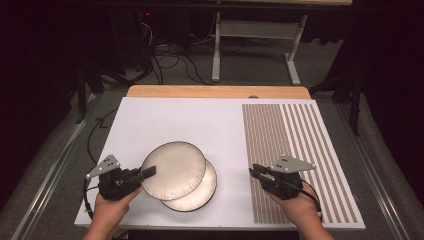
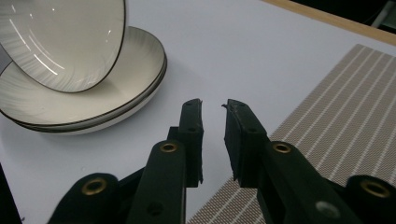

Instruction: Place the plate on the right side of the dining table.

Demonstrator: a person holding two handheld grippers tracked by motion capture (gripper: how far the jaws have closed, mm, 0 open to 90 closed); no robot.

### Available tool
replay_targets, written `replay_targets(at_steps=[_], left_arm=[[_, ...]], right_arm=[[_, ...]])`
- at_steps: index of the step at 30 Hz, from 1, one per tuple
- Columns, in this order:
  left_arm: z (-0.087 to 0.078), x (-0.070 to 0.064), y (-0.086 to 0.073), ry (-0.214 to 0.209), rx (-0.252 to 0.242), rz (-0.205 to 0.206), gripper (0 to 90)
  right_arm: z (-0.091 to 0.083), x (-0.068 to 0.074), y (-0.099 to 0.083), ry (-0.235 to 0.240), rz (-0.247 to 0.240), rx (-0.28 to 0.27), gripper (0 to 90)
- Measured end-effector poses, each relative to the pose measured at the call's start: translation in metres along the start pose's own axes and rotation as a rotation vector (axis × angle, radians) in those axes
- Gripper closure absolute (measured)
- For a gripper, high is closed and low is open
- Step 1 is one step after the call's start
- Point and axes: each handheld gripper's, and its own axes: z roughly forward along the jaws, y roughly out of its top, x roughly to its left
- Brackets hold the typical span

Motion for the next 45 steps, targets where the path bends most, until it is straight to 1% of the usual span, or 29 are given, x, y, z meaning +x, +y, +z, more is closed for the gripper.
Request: replay_targets(at_steps=[3, 7, 8, 9, 11, 15, 18, 21, 23, 24, 25, 27, 28, 29, 30, 31, 32, 33, 39, 40, 41, 44, 45], left_arm=[[0.0, -0.002, 0.0, 0.002, -0.003, 0.024, 79.7], [-0.001, -0.003, 0.0, 0.001, -0.008, 0.039, 79.7], [0.0, -0.003, 0.0, 0.001, -0.01, 0.038, 79.7], [0.0, -0.003, 0.0, 0.002, -0.012, 0.042, 79.7], [-0.001, -0.003, -0.001, -0.004, -0.016, 0.05, 79.7], [-0.001, -0.003, -0.001, -0.004, -0.018, 0.06, 79.6], [-0.001, -0.004, -0.001, -0.003, -0.02, 0.071, 79.6], [-0.001, -0.005, -0.001, -0.002, -0.022, 0.079, 79.6], [-0.001, -0.005, -0.001, -0.002, -0.02, 0.087, 79.6], [-0.002, -0.006, -0.001, -0.002, -0.02, 0.091, 79.5], [-0.002, -0.006, -0.001, -0.002, -0.019, 0.092, 79.5], [-0.002, -0.006, 0.0, -0.001, -0.019, 0.094, 79.5], [-0.002, -0.006, -0.001, -0.003, -0.021, 0.097, 79.5], [-0.002, -0.006, 0.0, -0.003, -0.021, 0.098, 79.5], [-0.002, -0.006, 0.0, -0.003, -0.021, 0.098, 79.5], [-0.002, -0.006, 0.0, -0.003, -0.021, 0.101, 79.5], [-0.002, -0.007, 0.0, -0.003, -0.02, 0.103, 79.5], [-0.002, -0.007, 0.0, -0.002, -0.02, 0.104, 79.5], [-0.002, -0.008, 0.0, 0.0, -0.02, 0.116, 79.5], [-0.002, -0.008, 0.0, 0.0, -0.02, 0.117, 79.5], [-0.002, -0.008, 0.0, 0.0, -0.02, 0.117, 79.5], [-0.002, -0.008, 0.0, 0.0, -0.02, 0.116, 79.5], [-0.002, -0.008, 0.0, 0.0, -0.02, 0.117, 79.5]], right_arm=[[-0.009, -0.007, -0.004, -0.022, 0.024, -0.023, 72.0], [-0.019, -0.015, -0.01, -0.046, 0.052, -0.042, 64.0], [-0.022, -0.017, -0.012, -0.049, 0.072, -0.045, 61.1], [-0.023, -0.019, -0.013, -0.053, 0.071, -0.052, 58.8], [-0.027, -0.023, -0.016, -0.062, 0.092, -0.061, 53.6], [-0.032, -0.027, -0.02, -0.082, 0.091, -0.107, 40.1], [-0.034, -0.029, -0.02, -0.085, 0.092, -0.129, 31.8], [-0.035, -0.031, -0.022, -0.096, 0.105, -0.14, 23.7], [-0.034, -0.032, -0.023, -0.098, 0.116, -0.15, 19.0], [-0.034, -0.033, -0.023, -0.1, 0.115, -0.156, 17.9], [-0.034, -0.033, -0.024, -0.103, 0.126, -0.157, 16.6], [-0.033, -0.033, -0.024, -0.105, 0.125, -0.162, 14.9], [-0.032, -0.033, -0.024, -0.111, 0.115, -0.174, 11.4], [-0.032, -0.033, -0.024, -0.112, 0.12, -0.175, 9.3], [-0.032, -0.033, -0.024, -0.112, 0.12, -0.175, 9.3], [-0.03, -0.033, -0.025, -0.12, 0.117, -0.183, 4.6], [-0.029, -0.033, -0.025, -0.126, 0.12, -0.187, 2.2], [-0.029, -0.033, -0.025, -0.13, 0.121, -0.189, 0.6], [-0.027, -0.034, -0.026, -0.125, 0.123, -0.193, 0.5], [-0.027, -0.034, -0.026, -0.124, 0.115, -0.193, 0.5], [-0.027, -0.033, -0.025, -0.122, 0.12, -0.193, 0.5], [-0.025, -0.033, -0.023, -0.106, 0.11, -0.22, 0.7], [-0.024, -0.032, -0.022, -0.099, 0.107, -0.22, 1.1]])
